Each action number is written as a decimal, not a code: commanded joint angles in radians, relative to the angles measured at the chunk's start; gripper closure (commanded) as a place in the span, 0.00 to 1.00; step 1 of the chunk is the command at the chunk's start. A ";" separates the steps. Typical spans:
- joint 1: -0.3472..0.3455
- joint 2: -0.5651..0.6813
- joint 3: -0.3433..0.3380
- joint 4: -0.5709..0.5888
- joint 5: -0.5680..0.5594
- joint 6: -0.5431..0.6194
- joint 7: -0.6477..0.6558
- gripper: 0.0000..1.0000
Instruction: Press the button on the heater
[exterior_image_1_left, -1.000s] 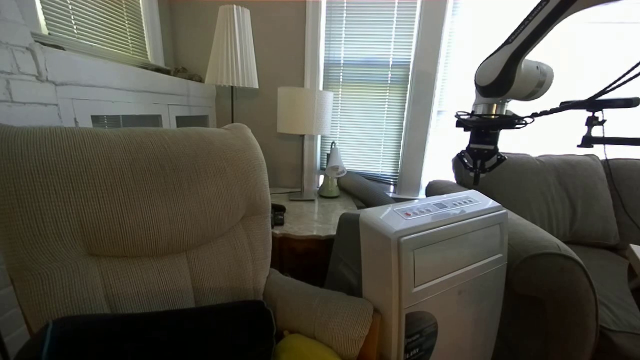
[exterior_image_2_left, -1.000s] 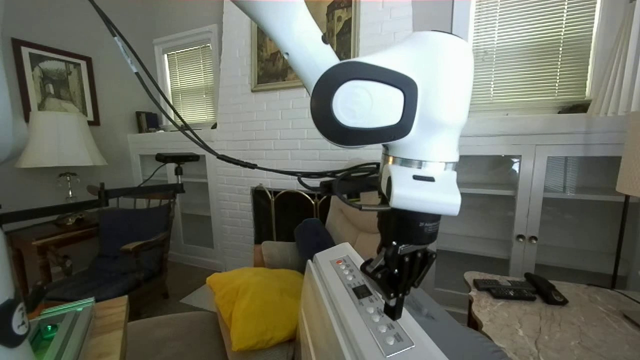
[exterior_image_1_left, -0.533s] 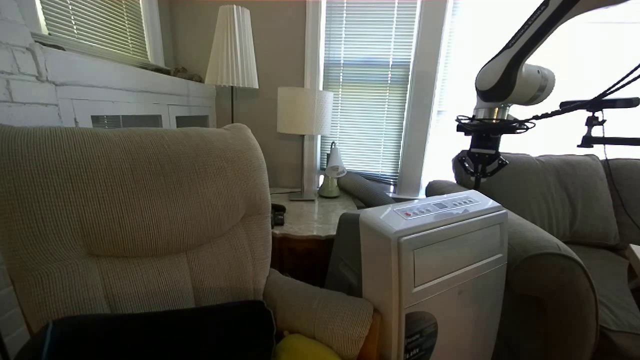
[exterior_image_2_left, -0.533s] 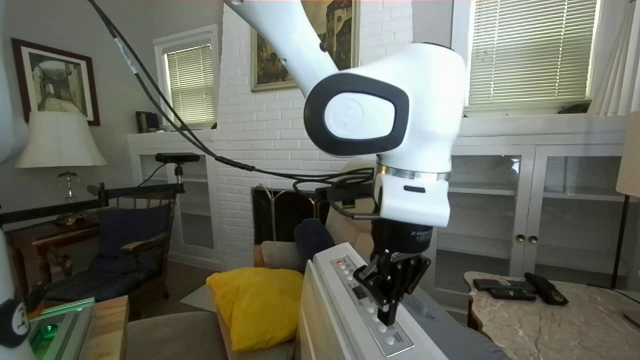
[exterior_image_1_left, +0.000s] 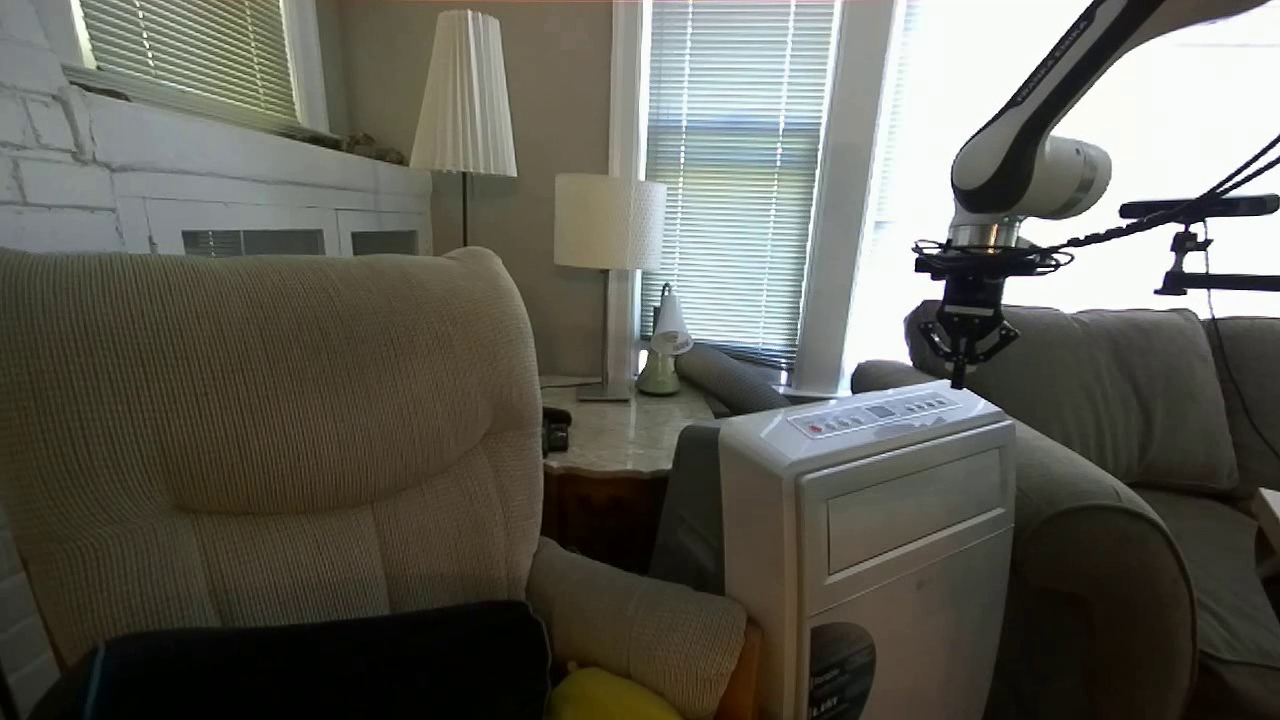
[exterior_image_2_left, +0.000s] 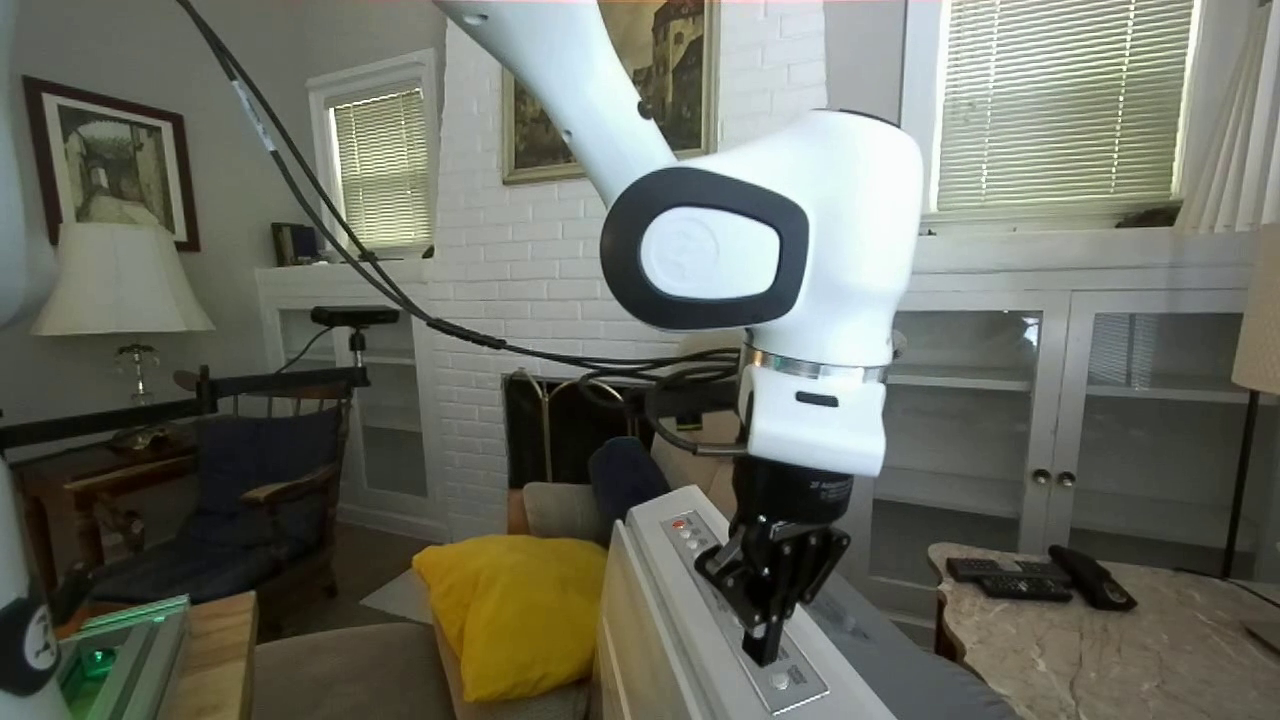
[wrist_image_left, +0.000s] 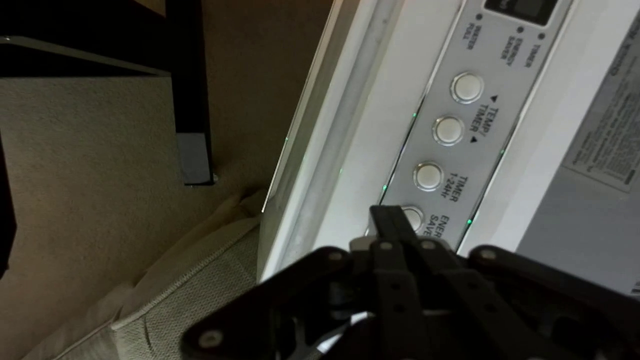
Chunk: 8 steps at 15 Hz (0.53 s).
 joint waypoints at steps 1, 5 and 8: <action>0.009 0.000 -0.009 0.002 0.003 -0.003 -0.002 0.99; 0.010 0.011 -0.009 0.004 0.006 0.006 0.001 1.00; 0.006 0.017 -0.006 0.005 0.018 0.012 -0.005 1.00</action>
